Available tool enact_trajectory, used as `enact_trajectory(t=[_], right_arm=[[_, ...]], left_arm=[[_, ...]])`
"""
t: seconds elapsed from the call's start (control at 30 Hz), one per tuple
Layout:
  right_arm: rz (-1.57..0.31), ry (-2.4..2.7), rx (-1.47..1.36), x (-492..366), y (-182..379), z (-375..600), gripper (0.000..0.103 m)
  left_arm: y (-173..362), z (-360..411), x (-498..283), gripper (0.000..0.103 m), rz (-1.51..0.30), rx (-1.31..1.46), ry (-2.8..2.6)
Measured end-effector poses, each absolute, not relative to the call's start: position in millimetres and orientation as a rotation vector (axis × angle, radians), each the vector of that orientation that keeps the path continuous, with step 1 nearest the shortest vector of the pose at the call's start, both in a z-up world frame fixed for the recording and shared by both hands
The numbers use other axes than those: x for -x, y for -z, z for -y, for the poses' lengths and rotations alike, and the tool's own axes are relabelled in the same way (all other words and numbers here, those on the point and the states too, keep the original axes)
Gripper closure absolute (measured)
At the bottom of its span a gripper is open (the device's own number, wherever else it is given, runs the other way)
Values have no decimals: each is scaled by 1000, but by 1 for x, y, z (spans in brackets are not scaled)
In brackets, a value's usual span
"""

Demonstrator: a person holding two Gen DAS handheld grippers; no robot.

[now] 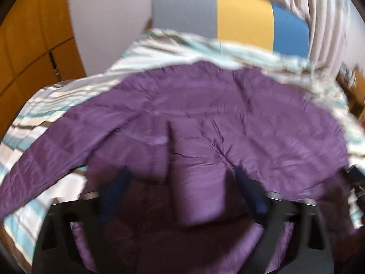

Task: Fold large clothes

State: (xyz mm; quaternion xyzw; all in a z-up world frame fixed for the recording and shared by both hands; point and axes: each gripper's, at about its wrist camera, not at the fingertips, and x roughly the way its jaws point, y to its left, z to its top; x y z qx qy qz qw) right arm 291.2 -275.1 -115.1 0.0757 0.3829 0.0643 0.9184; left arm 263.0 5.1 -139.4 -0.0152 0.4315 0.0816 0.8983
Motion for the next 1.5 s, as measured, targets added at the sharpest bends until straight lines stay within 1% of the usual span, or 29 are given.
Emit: enact_trajectory(t=[0.03,0.07,0.1,0.13,0.23,0.27,0.3,0.33,0.37,0.43,0.47,0.53,0.57,0.6,0.63,0.77,0.93,1.0,1.13,1.23,1.3,1.37,1.5], right_arm=[[-796,-117,-191,-294,113,285,34],[-796,-107,-201,-303,107,289,36],[-790,-101,-196,-292,111,284,38],[-782,-95,-183,-297,108,286,38],[-760,-81,-179,-306,96,295,40],[-758,-84,-190,-320,95,294,41],[-752,-85,-195,-317,97,285,42],[-749,-87,-197,-325,98,287,43],[-749,-89,-196,-337,98,288,46],[-755,-78,-187,-330,107,282,51],[-739,-71,-180,-337,114,280,54],[-781,-36,-156,-353,130,278,62],[-806,-13,-149,-359,138,280,67],[-833,16,-146,-366,149,284,67],[-845,23,-166,-369,159,290,67],[-840,22,-198,-373,172,296,67],[-832,33,-177,-366,170,292,66],[-804,30,-183,-356,162,293,60],[-736,-3,-169,-320,139,287,57],[-770,14,-118,-303,142,280,57],[-824,44,-137,-303,160,285,57],[-852,47,-138,-308,168,283,56],[-855,94,-25,-309,170,266,55]], left_arm=[[145,-4,-269,37,-916,27,-160],[150,-4,-278,38,-926,29,-164],[150,-5,-281,41,-922,25,-175],[149,-6,-286,46,-919,15,-190],[145,-12,-303,47,-903,-24,-230],[147,-13,-305,47,-904,-26,-230],[150,-16,-307,47,-904,-23,-228],[152,-18,-306,46,-903,-18,-226],[156,-21,-306,43,-899,-6,-225],[160,-24,-303,35,-885,9,-230],[161,-26,-303,33,-884,16,-234],[163,-27,-305,24,-890,28,-237],[164,-28,-306,21,-894,38,-233],[166,-29,-307,17,-899,49,-221],[167,-29,-309,15,-903,54,-214],[172,-23,-314,13,-907,21,-232],[173,-25,-316,12,-906,23,-234],[173,-25,-316,10,-907,21,-241],[173,-26,-316,8,-907,24,-247],[173,-27,-315,6,-907,30,-249],[174,-29,-315,3,-908,36,-249],[174,-29,-314,3,-907,39,-242],[174,-30,-313,3,-907,41,-239]])
